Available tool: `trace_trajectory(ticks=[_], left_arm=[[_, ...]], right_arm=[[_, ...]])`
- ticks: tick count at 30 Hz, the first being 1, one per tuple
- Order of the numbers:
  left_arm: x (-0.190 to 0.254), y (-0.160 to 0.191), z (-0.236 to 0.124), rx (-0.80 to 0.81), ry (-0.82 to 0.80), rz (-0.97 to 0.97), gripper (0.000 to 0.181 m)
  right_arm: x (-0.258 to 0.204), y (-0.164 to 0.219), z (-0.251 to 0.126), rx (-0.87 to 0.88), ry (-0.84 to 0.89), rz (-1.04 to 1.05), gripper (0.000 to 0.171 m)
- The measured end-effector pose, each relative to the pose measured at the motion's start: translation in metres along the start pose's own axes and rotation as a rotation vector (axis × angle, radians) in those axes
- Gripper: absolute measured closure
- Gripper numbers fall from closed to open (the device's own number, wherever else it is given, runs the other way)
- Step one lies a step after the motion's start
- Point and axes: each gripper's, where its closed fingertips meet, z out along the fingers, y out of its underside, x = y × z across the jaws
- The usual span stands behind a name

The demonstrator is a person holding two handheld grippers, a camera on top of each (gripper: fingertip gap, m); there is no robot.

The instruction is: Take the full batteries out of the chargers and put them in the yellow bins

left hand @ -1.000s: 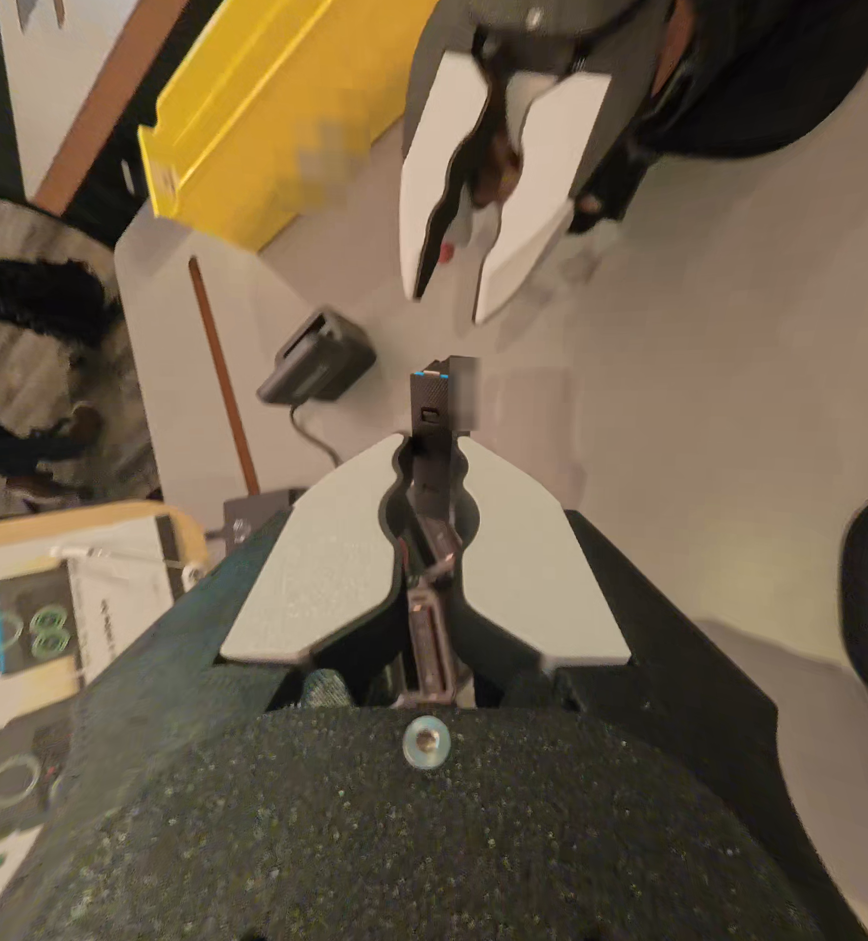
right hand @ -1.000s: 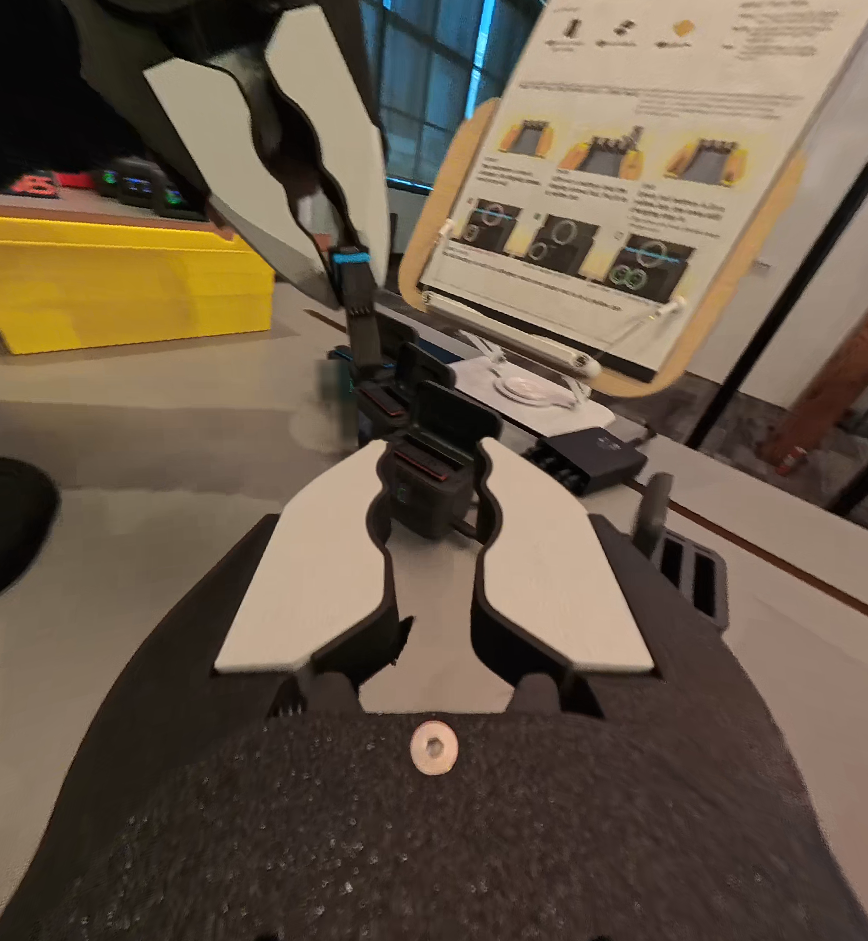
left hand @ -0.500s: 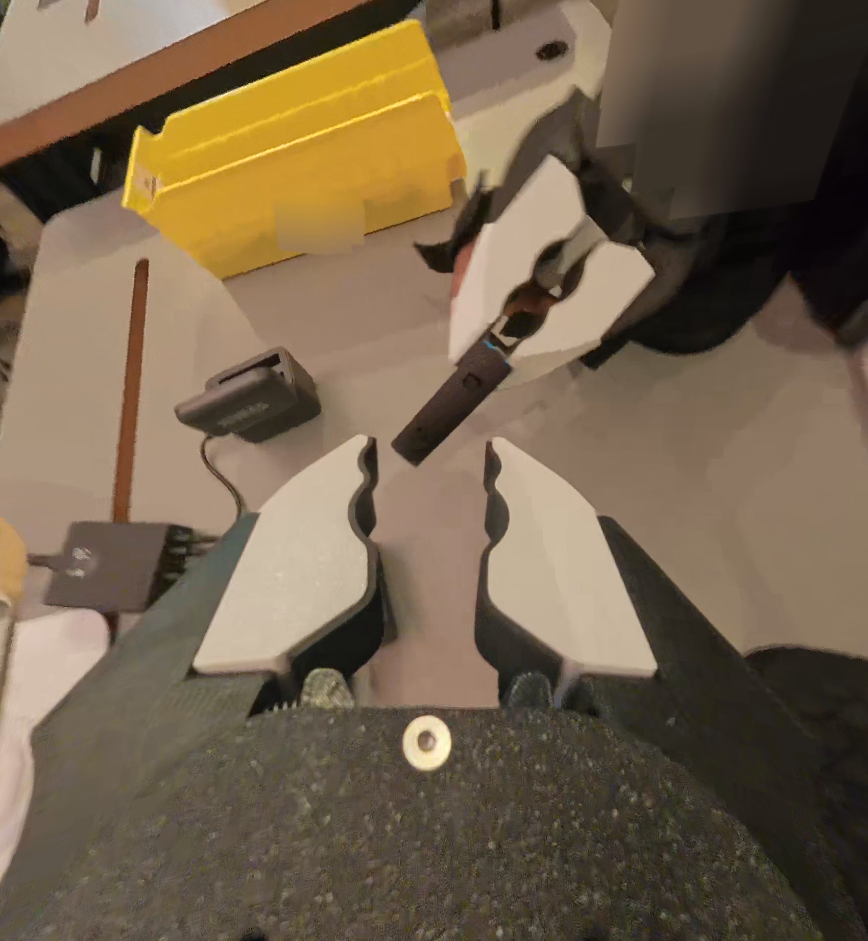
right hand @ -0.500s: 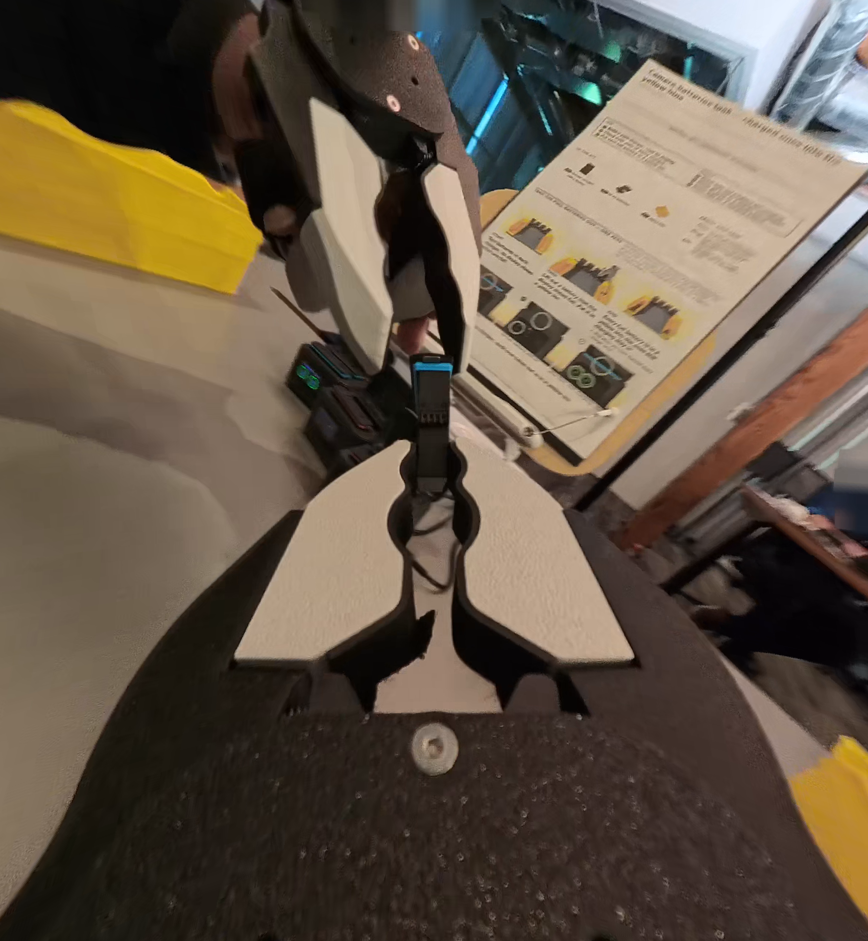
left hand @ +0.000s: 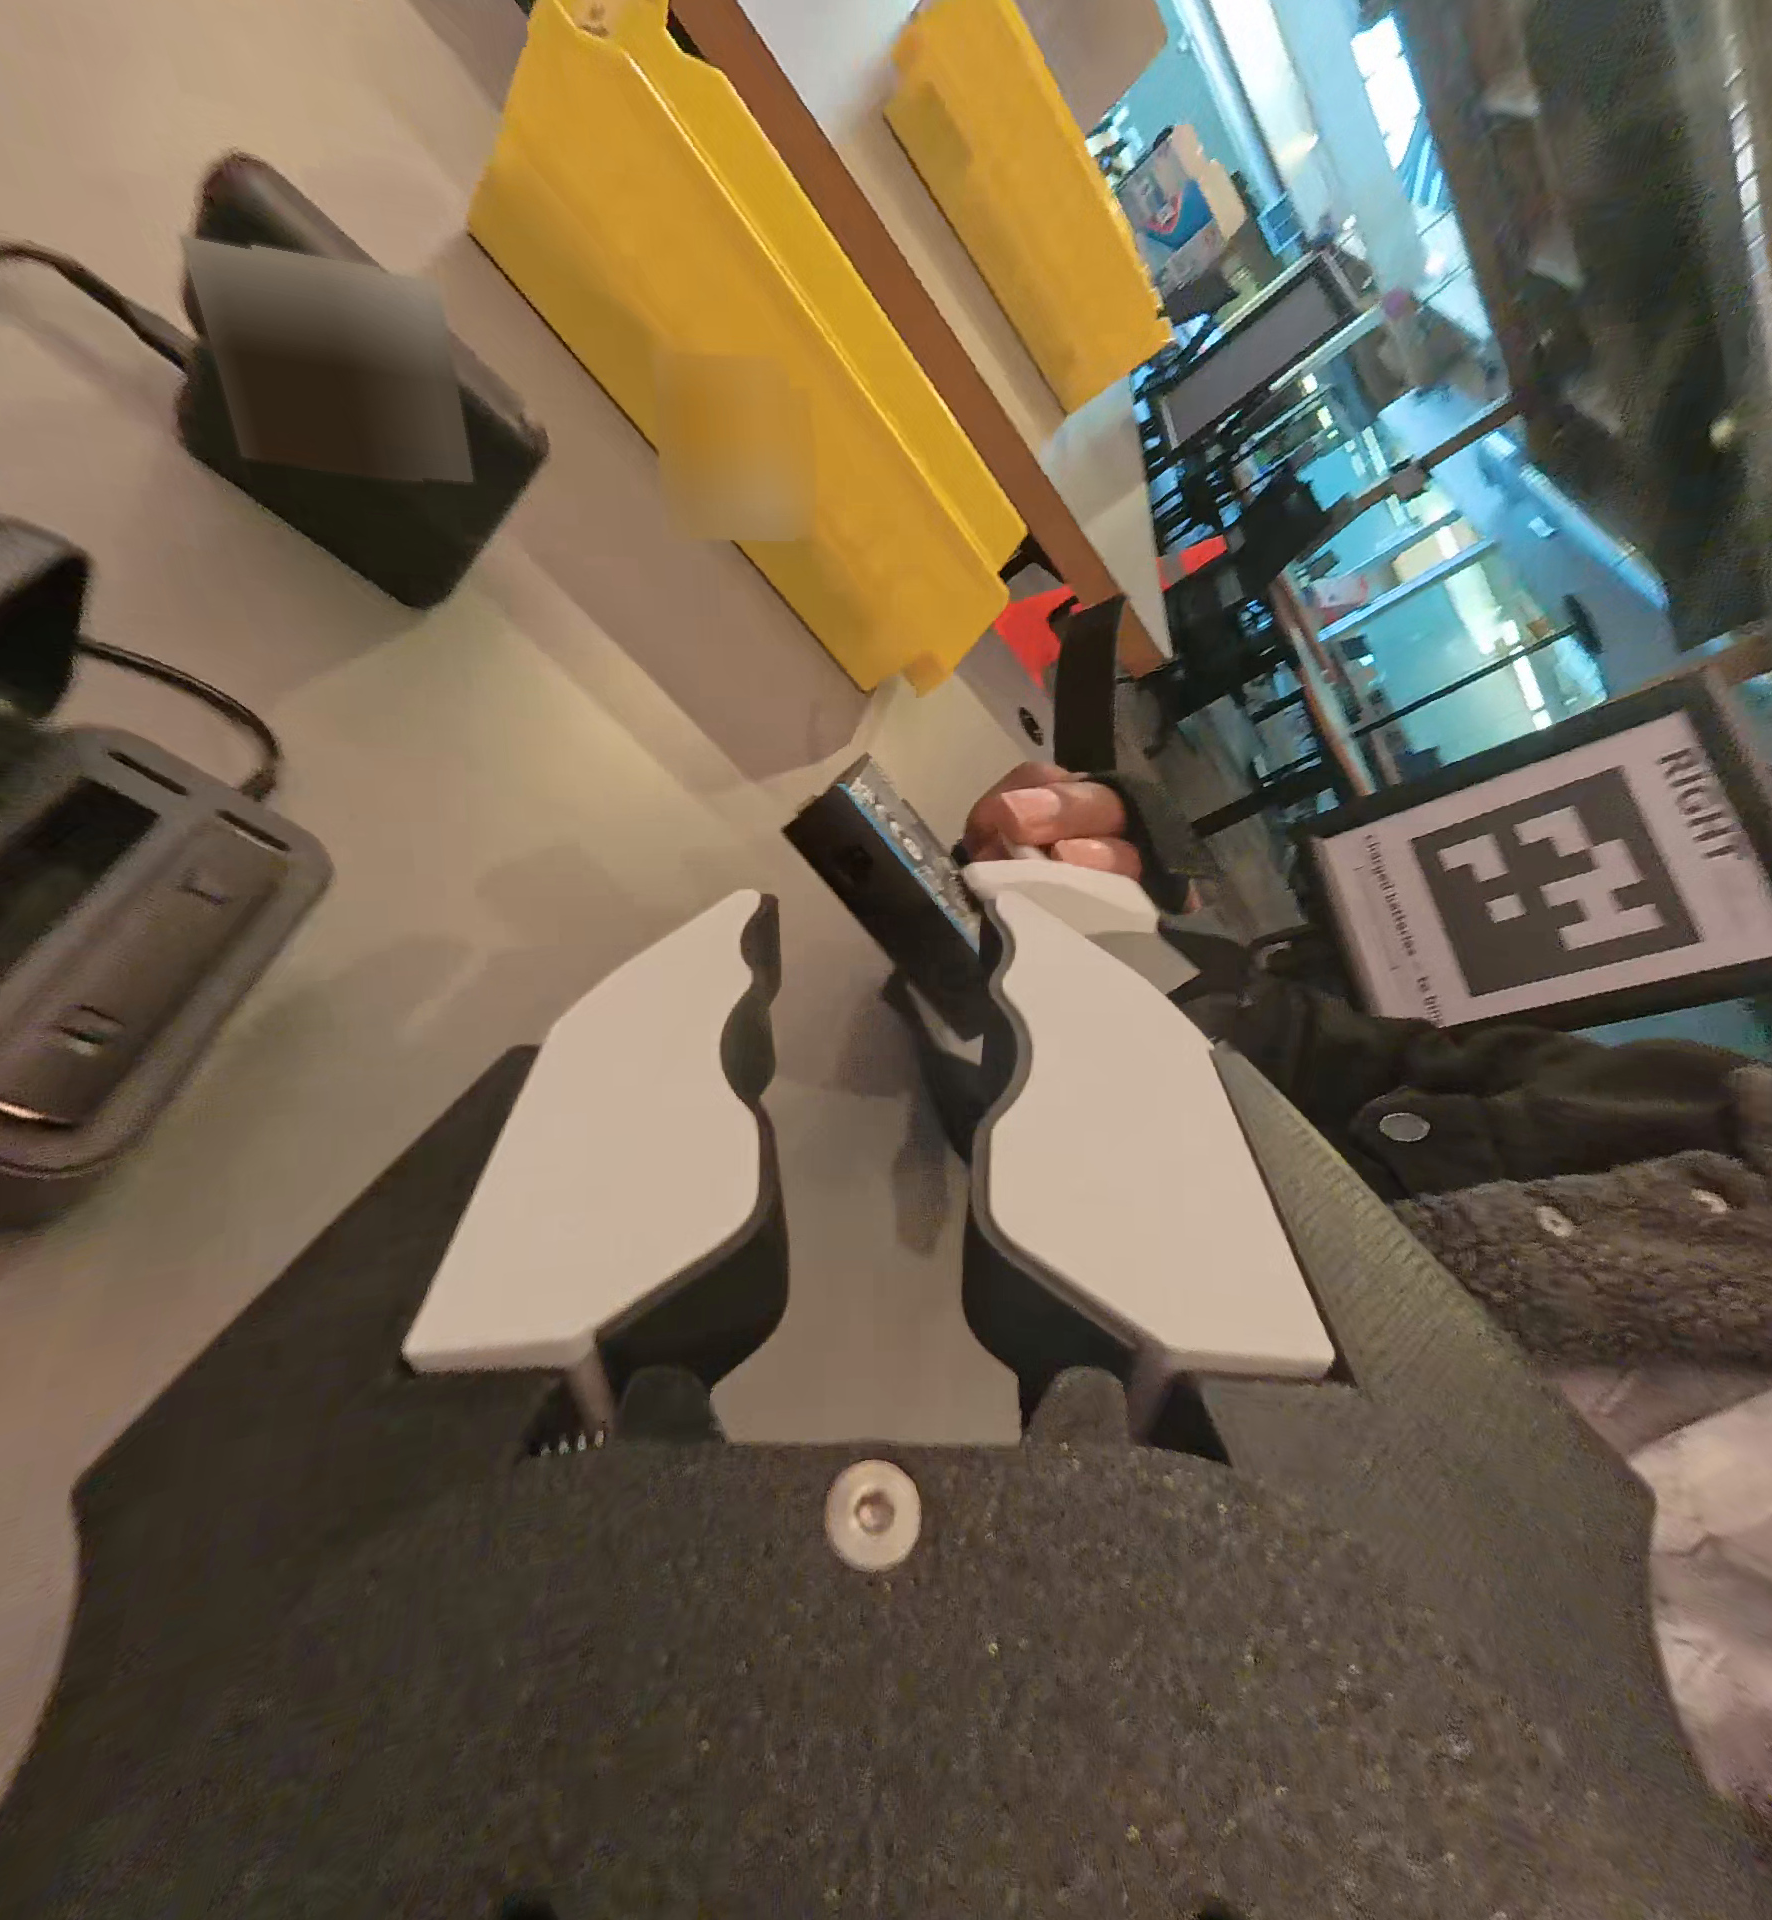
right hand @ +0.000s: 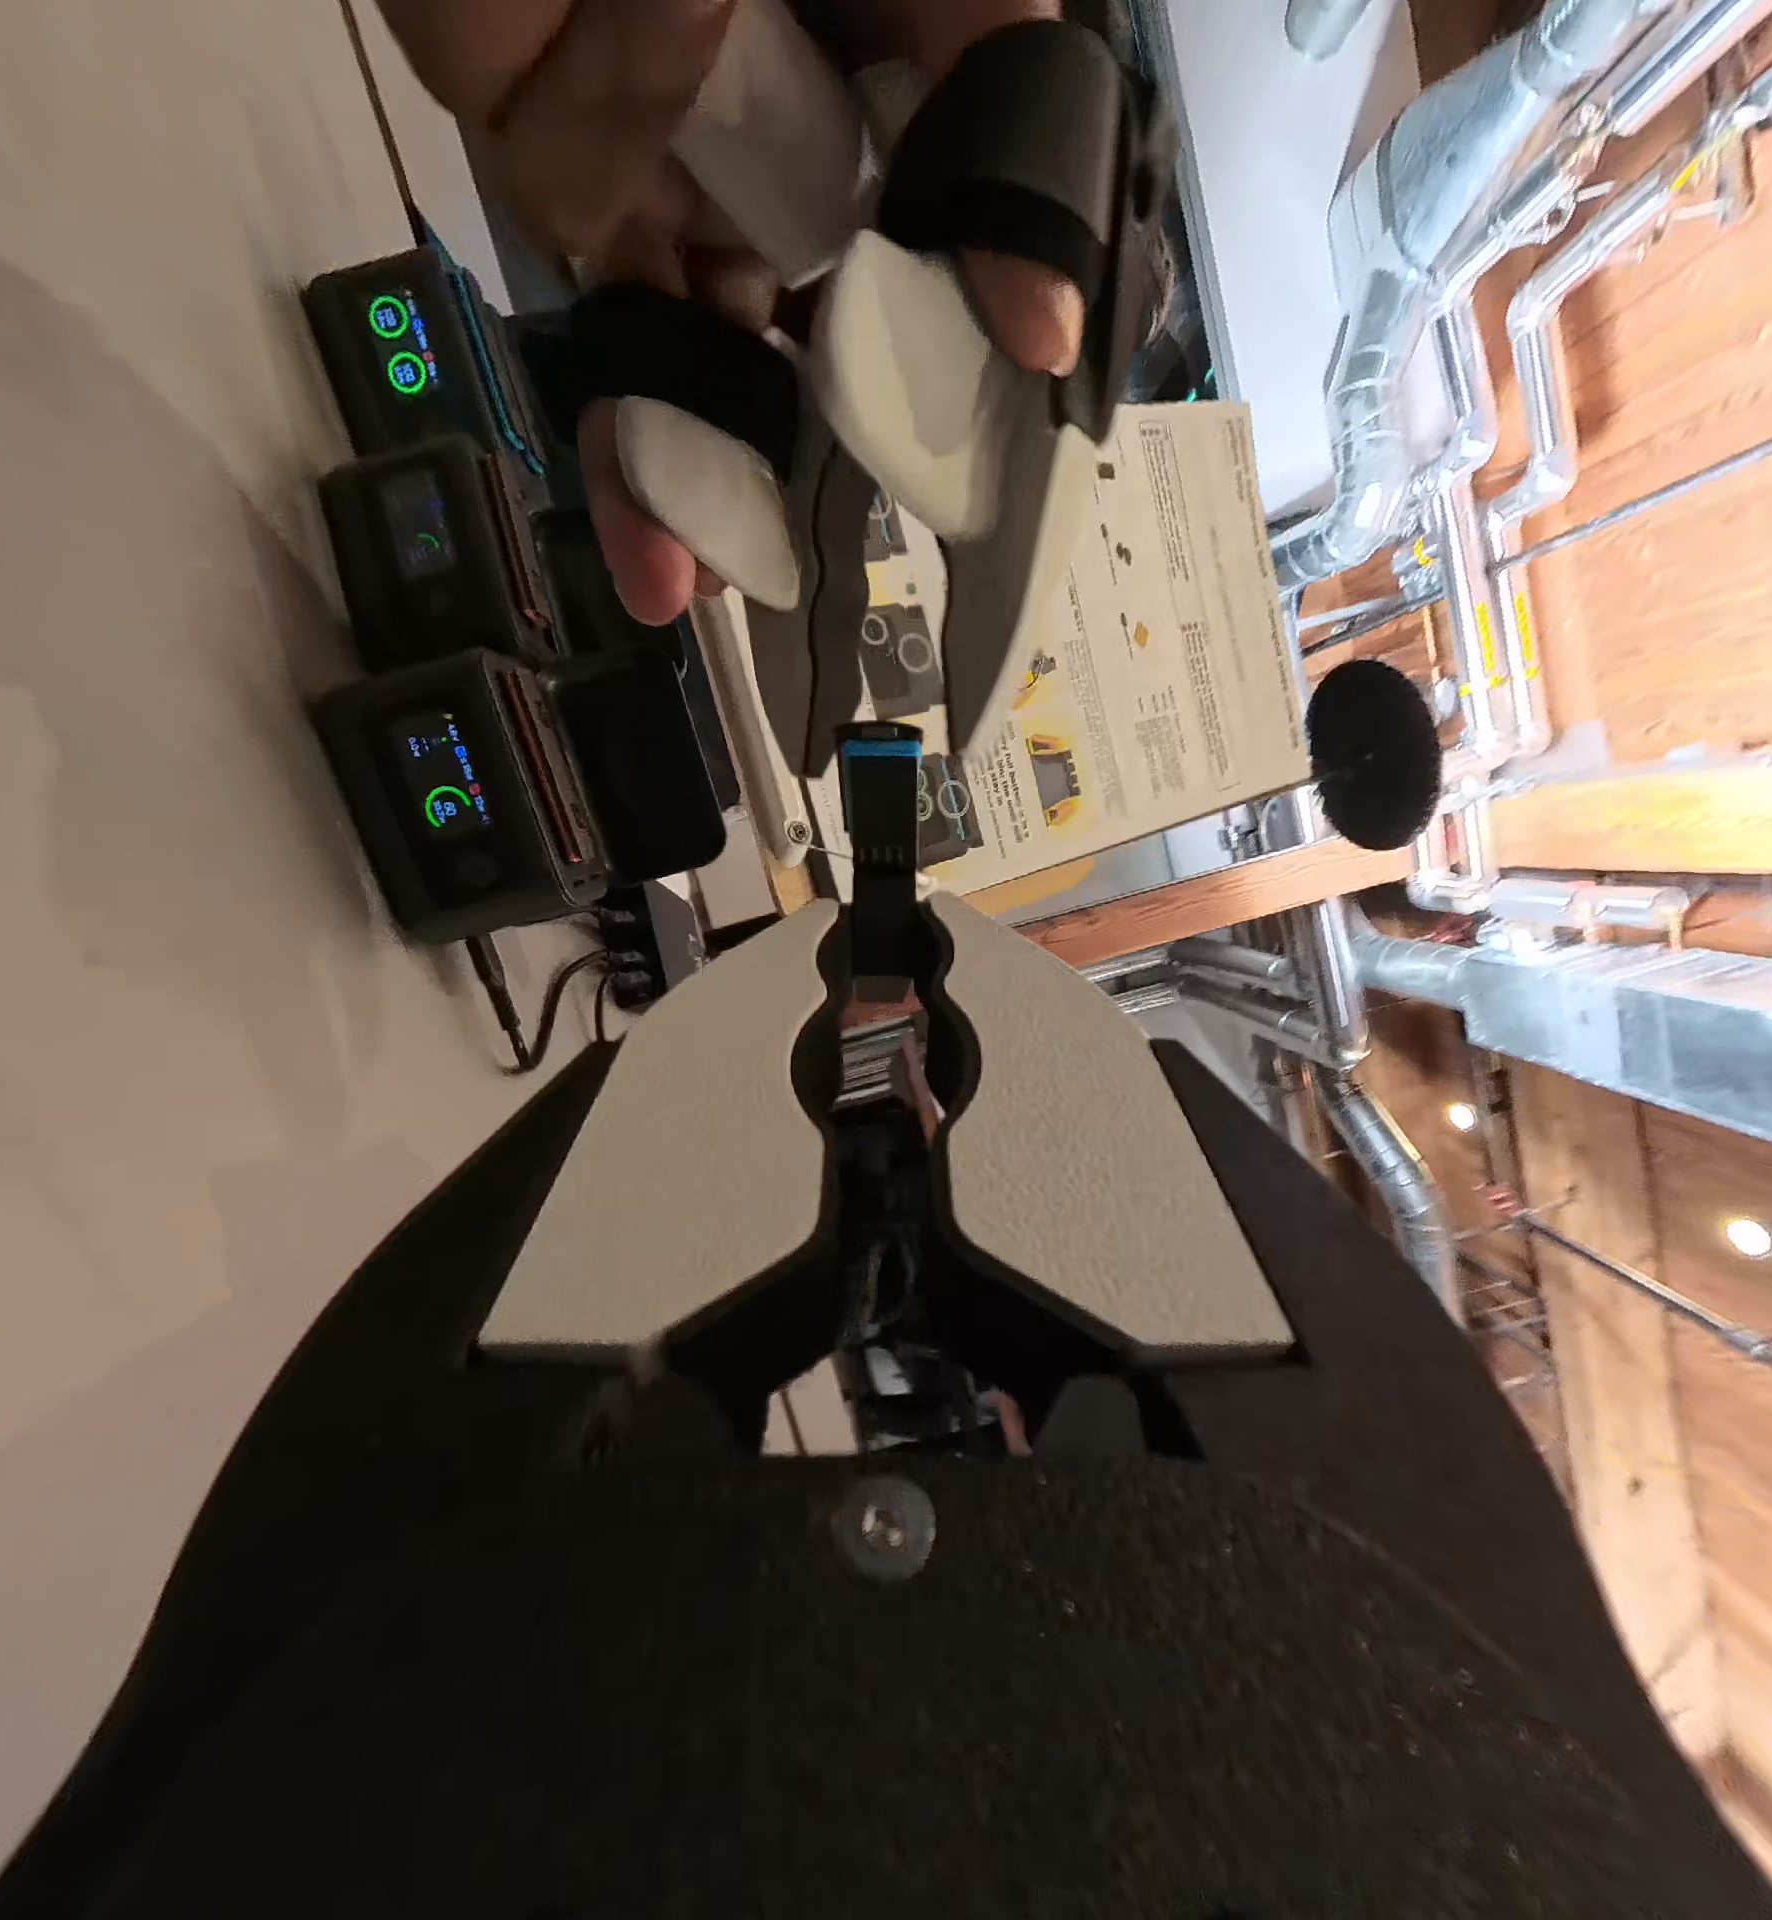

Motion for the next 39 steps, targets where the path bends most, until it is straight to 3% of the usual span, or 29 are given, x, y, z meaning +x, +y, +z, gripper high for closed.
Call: trace_trajectory(ticks=[6,10,14,19,25,29,33,39], left_arm=[[0.002,0.014,0.013,-0.022,0.016,-0.129,0.151],[0.001,0.014,0.014,-0.044,-0.005,-0.106,0.159],[0.009,0.006,0.011,-0.047,-0.006,-0.019,0.166],[0.012,-0.008,-0.005,-0.065,-0.064,0.23,0.166],[-0.014,-0.037,-0.045,-0.156,-0.32,0.718,0.165],[-0.049,-0.048,-0.075,-0.31,-0.472,0.965,0.166],[-0.083,-0.048,-0.095,-0.462,-0.507,1.056,0.166],[-0.112,-0.045,-0.101,-0.564,-0.445,1.066,0.166]], right_arm=[[-0.007,-0.011,-0.001,0.029,0.01,-0.089,0.161],[-0.007,-0.01,0.0,0.026,0.013,-0.073,0.16],[-0.006,-0.01,0.0,0.029,0.004,-0.003,0.147],[0.003,-0.008,-0.001,0.038,0.001,0.151,0.137],[0.008,0.015,0.003,-0.006,-0.058,0.499,0.14],[0.01,0.03,0.006,-0.045,-0.082,0.673,0.142],[0.007,0.038,0.008,-0.066,-0.111,0.776,0.143],[0.007,0.046,0.009,-0.09,-0.129,0.897,0.144]])
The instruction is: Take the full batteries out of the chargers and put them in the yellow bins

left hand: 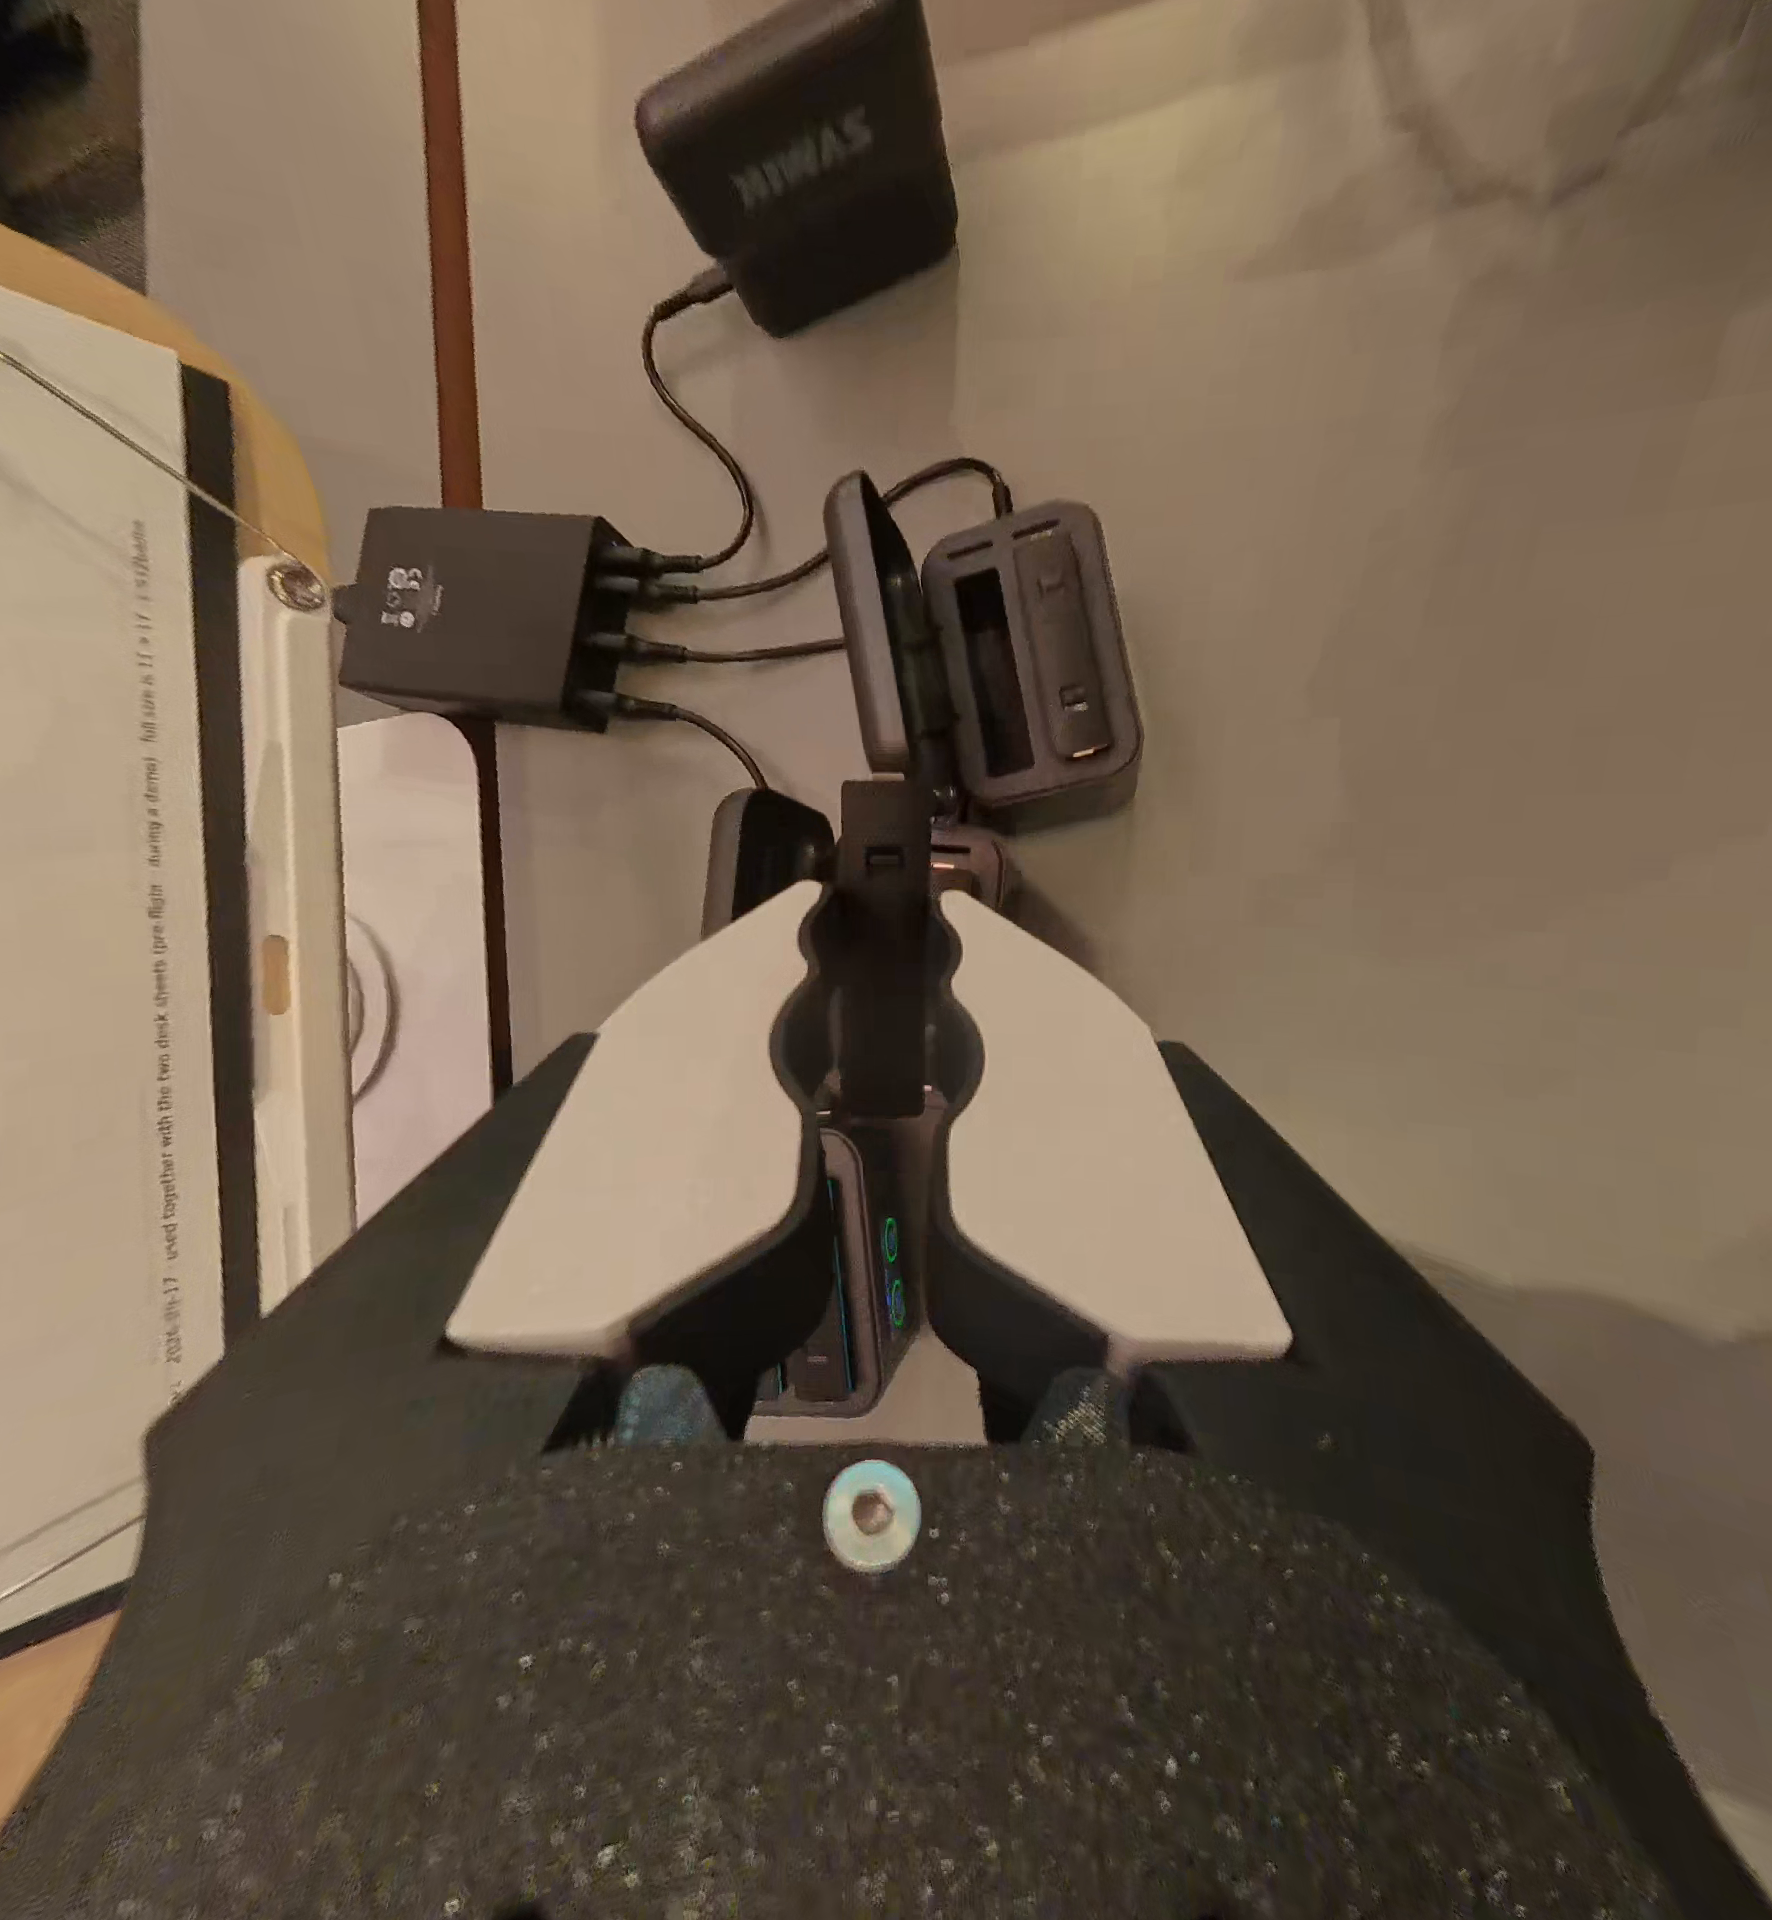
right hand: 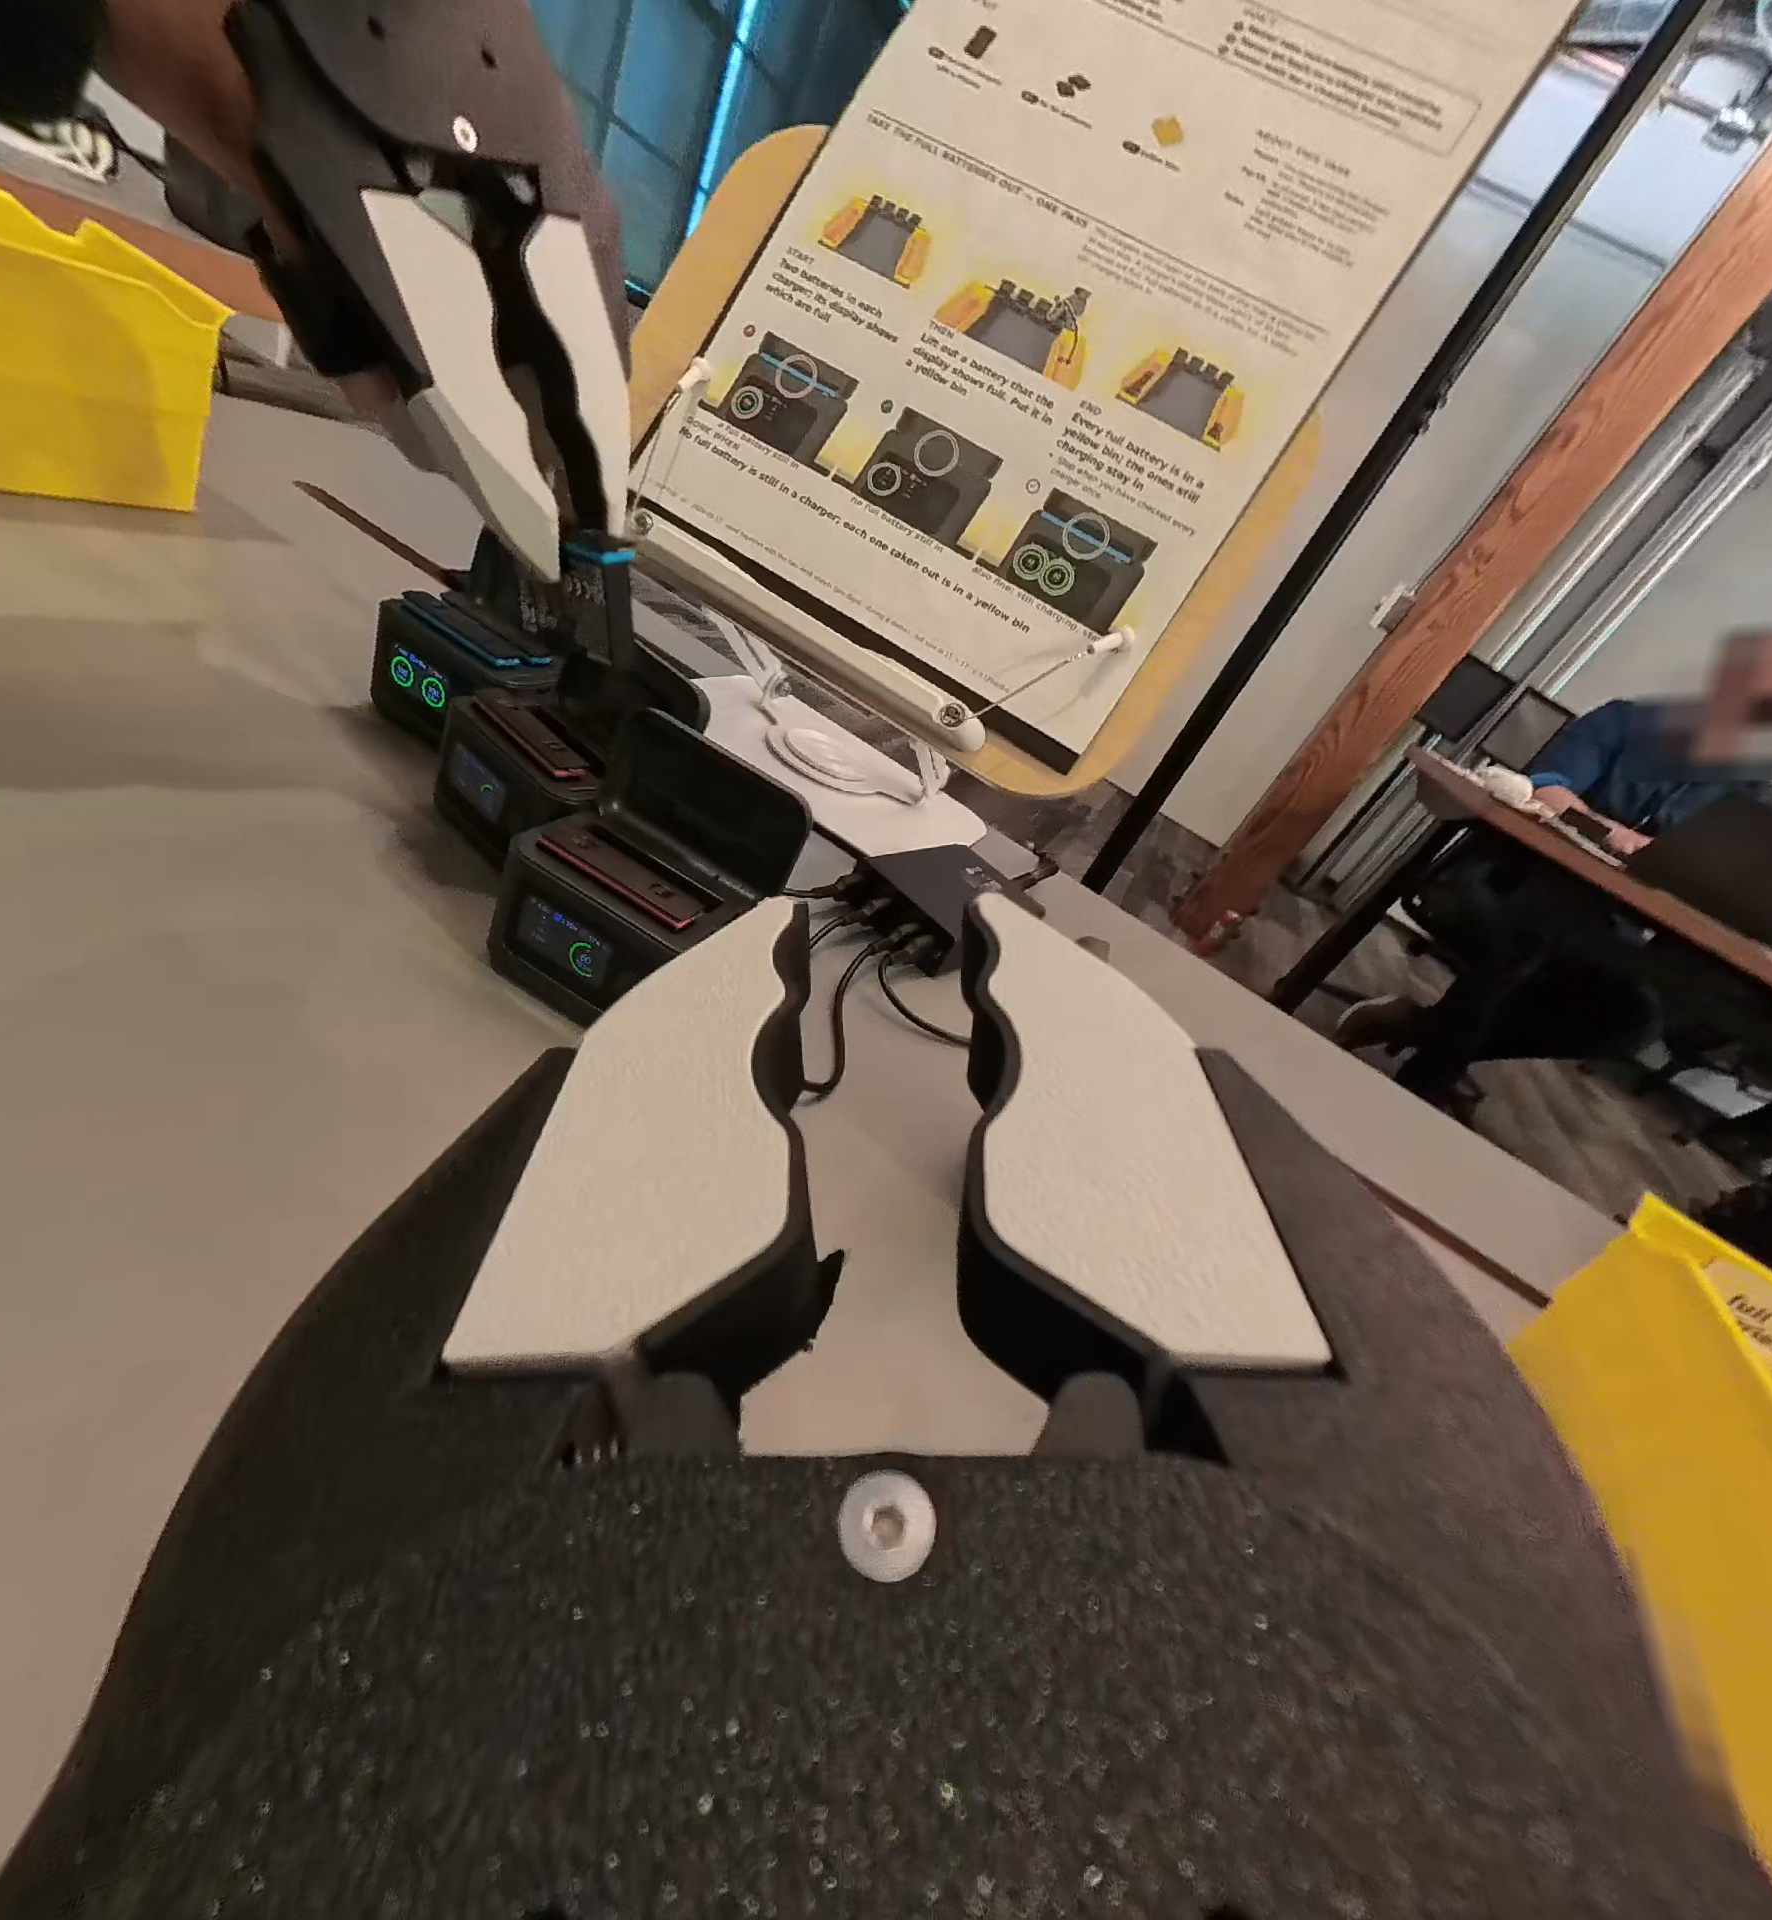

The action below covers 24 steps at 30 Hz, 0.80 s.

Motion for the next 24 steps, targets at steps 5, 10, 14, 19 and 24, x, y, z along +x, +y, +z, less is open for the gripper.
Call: trace_trajectory(ticks=[5,10,14,19,24], left_arm=[[-0.006,0.015,0.018,-0.072,0.057,-0.016,0.165],[-0.008,0.023,0.031,-0.116,0.106,-0.029,0.166],[-0.008,0.03,0.037,-0.155,0.139,-0.026,0.165],[-0.007,0.032,0.039,-0.166,0.183,-0.029,0.165],[-0.007,0.039,0.037,-0.236,0.217,-0.007,0.165]], right_arm=[[0.009,0.007,0.001,-0.026,0.006,0.11,0.144],[0.013,0.009,0.001,-0.033,0.009,0.146,0.144],[0.013,0.008,0.0,-0.032,0.003,0.151,0.144],[0.012,0.008,0.0,-0.032,-0.005,0.164,0.145],[0.011,0.009,0.0,-0.035,-0.013,0.168,0.145]])
